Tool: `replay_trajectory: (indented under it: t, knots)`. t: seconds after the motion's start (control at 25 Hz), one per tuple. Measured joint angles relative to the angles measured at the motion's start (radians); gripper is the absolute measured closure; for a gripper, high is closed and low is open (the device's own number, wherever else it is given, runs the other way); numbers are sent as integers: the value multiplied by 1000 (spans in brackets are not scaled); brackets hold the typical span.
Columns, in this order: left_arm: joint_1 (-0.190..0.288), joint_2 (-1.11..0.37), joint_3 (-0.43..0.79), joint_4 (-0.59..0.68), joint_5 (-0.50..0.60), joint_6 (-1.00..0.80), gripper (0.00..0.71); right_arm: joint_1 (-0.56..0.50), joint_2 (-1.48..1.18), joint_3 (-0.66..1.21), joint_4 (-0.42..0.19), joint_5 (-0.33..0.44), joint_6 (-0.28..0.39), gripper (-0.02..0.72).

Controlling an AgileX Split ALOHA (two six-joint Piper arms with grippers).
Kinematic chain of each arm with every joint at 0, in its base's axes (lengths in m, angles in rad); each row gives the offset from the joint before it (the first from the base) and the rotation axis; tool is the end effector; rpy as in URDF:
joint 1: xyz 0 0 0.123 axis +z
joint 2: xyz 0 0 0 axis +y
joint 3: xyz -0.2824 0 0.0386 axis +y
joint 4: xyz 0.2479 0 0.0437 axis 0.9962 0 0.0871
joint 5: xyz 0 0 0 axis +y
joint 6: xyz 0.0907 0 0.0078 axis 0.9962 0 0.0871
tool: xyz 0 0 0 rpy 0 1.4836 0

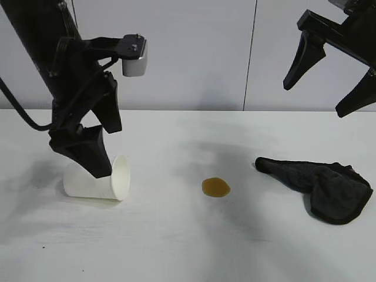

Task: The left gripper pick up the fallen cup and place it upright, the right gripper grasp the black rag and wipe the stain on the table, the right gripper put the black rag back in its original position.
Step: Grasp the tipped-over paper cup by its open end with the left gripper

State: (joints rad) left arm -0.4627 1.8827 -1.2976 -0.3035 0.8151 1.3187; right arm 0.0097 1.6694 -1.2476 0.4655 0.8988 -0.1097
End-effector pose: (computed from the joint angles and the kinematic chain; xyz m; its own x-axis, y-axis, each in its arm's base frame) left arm 0.3301 -0.1868 0.1941 0.0535 0.9489 -0.3110 0.9879 -0.0050 0.1547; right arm 0.3425 0.0353 0.2598 -0.9342 0.1709 -0.3133 0.0367 0.9192 0.3920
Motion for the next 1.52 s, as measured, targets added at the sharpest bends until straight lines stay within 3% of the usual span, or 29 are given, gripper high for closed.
replay_trajectory:
  t: [0.2, 0.64, 1.04, 1.52]
  knots:
    - [-1, 3, 39, -42, -88, 65, 16, 0, 0, 0, 0, 0, 0, 96]
    - [-1, 117, 40, -58, -132, 74, 16, 0, 0, 0, 0, 0, -1, 96]
    - [-1, 139, 40, 11, -74, 124, 16, 0, 0, 0, 0, -6, -10, 96]
    - [0, 156, 52, 44, -114, 130, 20, 0, 0, 0, 0, -8, -11, 96]
